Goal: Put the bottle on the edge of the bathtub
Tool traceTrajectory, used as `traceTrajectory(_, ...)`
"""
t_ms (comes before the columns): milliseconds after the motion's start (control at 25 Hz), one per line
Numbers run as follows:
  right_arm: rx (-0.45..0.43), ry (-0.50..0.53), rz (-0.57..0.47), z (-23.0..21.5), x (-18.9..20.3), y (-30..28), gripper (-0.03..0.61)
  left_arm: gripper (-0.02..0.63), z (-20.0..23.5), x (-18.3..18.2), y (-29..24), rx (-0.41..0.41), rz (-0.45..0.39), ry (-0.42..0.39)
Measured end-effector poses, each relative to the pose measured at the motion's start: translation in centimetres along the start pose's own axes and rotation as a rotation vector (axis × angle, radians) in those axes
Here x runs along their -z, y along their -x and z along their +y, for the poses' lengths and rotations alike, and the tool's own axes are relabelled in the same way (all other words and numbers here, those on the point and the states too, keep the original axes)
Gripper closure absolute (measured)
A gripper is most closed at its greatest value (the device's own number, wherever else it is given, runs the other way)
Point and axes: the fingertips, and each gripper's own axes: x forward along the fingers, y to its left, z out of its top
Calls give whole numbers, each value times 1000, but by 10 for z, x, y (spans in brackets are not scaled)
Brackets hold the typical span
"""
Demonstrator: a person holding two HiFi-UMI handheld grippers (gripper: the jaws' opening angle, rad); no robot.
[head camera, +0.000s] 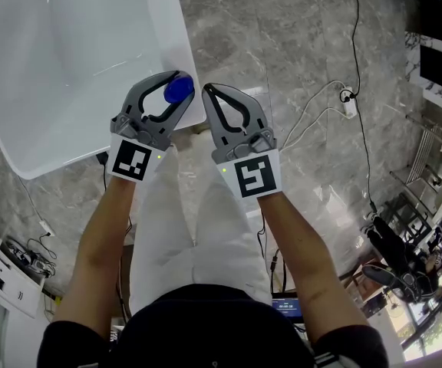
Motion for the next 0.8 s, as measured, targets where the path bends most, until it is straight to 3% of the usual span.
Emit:
traceTrajectory(480,0,4,-5,2,-2,0,578,451,1,-1,0,8,-25,48)
traceTrajectory(800,0,5,-4,7,-2,2,578,385,-2,-7,2,41,-32,32)
